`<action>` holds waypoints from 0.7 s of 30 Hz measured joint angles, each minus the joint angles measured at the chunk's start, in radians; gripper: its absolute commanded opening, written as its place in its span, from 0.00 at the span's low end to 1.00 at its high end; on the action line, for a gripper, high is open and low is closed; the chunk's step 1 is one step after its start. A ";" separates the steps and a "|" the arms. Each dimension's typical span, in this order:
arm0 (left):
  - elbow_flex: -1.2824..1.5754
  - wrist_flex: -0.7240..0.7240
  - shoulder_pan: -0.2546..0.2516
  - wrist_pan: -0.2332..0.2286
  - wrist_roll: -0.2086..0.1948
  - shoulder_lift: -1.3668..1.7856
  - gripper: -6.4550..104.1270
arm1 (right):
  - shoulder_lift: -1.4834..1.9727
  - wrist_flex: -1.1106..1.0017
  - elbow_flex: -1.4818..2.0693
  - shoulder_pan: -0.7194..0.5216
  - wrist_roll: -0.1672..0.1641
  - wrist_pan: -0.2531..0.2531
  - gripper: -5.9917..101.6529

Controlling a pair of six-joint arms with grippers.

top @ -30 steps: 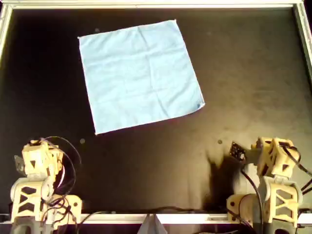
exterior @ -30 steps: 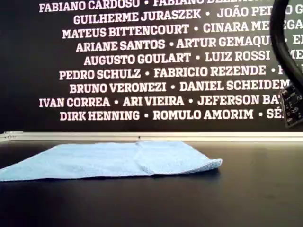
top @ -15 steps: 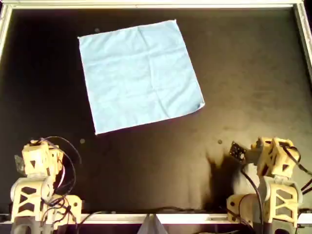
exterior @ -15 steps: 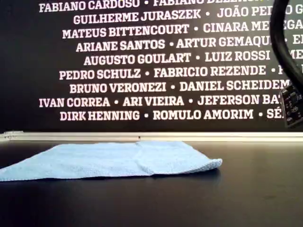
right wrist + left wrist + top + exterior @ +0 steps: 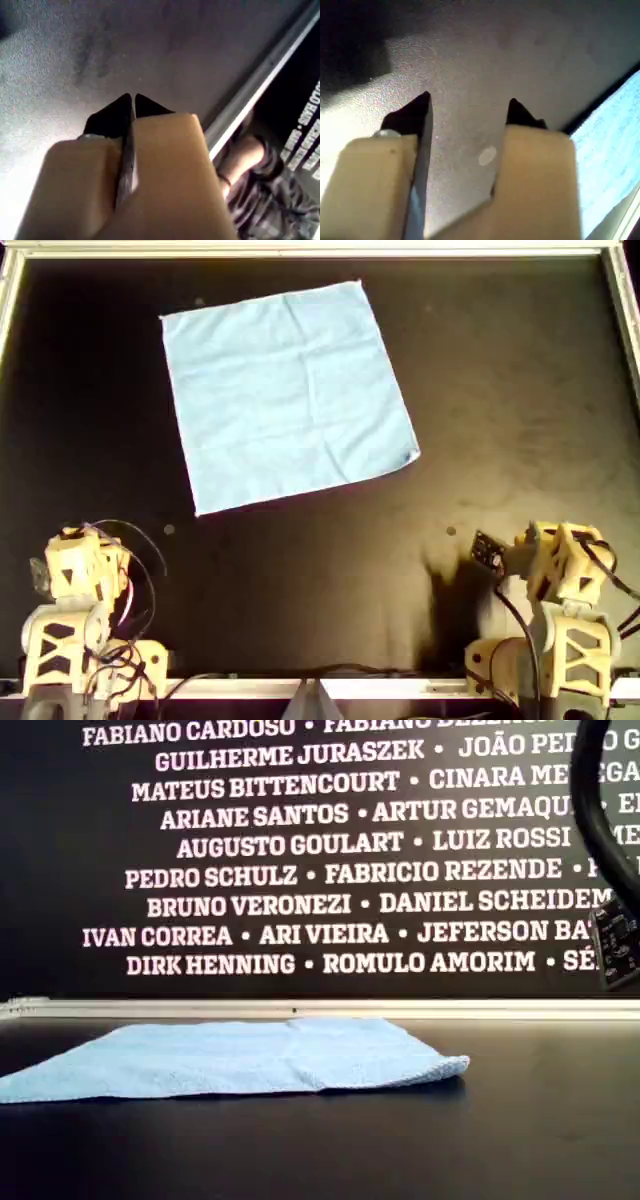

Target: Fold a cloth

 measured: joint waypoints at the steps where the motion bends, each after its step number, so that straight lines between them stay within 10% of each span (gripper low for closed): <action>1: 0.000 0.000 0.000 0.000 0.000 0.000 0.54 | 0.000 0.000 0.000 -0.002 0.000 -0.018 0.06; 13: 0.000 -0.038 0.000 0.011 -0.002 0.000 0.55 | 0.000 -0.031 -0.017 0.000 -0.005 -0.272 0.07; 21: 0.000 -0.258 0.000 0.086 -0.006 0.000 0.54 | 0.000 -0.371 -0.020 0.000 -0.003 -0.305 0.06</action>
